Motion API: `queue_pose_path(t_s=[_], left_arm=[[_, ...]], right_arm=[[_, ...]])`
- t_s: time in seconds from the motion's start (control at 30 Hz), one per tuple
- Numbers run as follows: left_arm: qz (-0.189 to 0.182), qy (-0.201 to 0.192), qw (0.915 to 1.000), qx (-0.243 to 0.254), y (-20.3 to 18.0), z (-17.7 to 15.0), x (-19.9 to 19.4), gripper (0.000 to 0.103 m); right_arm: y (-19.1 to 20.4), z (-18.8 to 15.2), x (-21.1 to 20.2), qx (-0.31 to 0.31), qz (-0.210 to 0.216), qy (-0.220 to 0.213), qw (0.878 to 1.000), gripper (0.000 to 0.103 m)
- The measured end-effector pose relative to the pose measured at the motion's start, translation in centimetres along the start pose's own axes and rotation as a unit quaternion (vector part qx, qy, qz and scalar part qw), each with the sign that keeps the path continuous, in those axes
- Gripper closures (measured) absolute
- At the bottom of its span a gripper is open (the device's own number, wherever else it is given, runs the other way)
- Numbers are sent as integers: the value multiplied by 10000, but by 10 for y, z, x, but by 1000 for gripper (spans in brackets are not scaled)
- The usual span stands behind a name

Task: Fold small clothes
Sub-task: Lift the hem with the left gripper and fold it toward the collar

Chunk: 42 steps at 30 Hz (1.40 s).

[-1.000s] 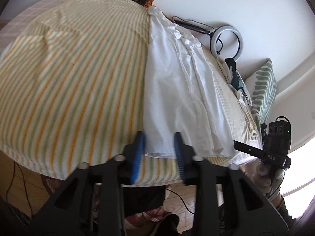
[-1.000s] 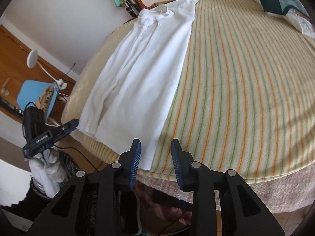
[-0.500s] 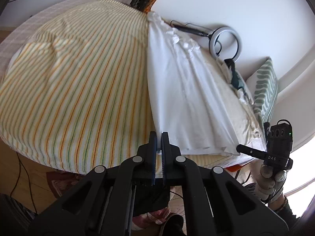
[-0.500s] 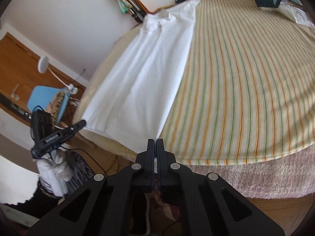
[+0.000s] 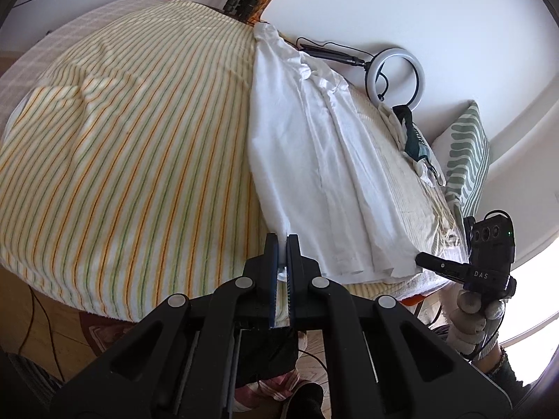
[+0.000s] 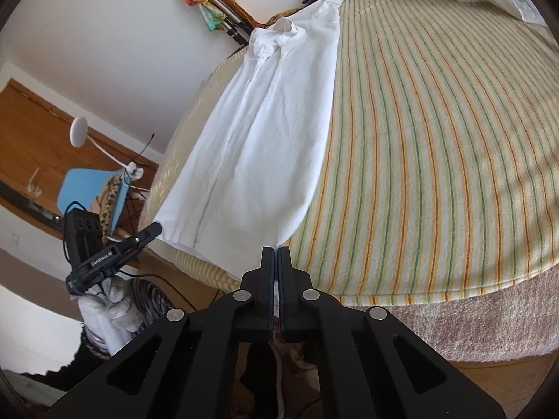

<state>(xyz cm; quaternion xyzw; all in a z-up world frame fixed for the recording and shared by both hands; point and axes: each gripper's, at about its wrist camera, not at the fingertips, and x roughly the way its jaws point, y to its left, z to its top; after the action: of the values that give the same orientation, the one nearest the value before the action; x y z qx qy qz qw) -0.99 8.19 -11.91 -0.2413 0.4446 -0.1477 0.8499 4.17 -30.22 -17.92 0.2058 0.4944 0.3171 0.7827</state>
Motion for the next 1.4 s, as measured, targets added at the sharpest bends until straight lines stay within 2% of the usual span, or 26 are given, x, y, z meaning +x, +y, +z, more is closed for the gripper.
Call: queue_pose_path(t_s=[0.23, 0.4, 0.53, 0.73, 0.83, 0.93, 1.17, 1.2, 1.27, 1.3, 1.4], left_arm=[[-128, -154, 9998, 76, -13, 31, 4, 101], [-126, -318, 9993, 134, -20, 62, 14, 101], [-108, -479, 9988, -38, -16, 91, 31, 101], [179, -540, 9984, -80, -4, 123, 62, 101], [249, -449, 9985, -193, 5, 133, 78, 101], [345, -389, 9986, -108, 6, 142, 93, 101], [307, -435, 9986, 35, 3, 150, 103, 101], [341, -458, 9984, 55, 4, 151, 102, 100], [351, -503, 9981, 56, 7, 152, 98, 86], [370, -573, 9976, 66, 8, 152, 93, 82], [383, -658, 9968, 240, 8, 150, 80, 79]], right_arm=[[3, 26, -6, 132, 144, -235, 9995, 102], [5, 60, -5, 154, 137, -505, 9985, 102], [1, 90, 3, 237, 138, -826, 9962, 102], [-20, 133, 31, 468, -59, -925, 9946, 102], [-29, 141, 40, 529, -113, -905, 9944, 102], [-35, 147, 50, 593, -194, -861, 9943, 102], [-37, 154, 51, 614, -367, -931, 9931, 102], [-38, 154, 49, 600, -416, -961, 9927, 102], [-37, 155, 44, 505, -573, -1079, 9912, 98], [-34, 156, 40, 425, -685, -1118, 9905, 97], [-22, 152, 29, 75, -649, -1208, 9905, 97]])
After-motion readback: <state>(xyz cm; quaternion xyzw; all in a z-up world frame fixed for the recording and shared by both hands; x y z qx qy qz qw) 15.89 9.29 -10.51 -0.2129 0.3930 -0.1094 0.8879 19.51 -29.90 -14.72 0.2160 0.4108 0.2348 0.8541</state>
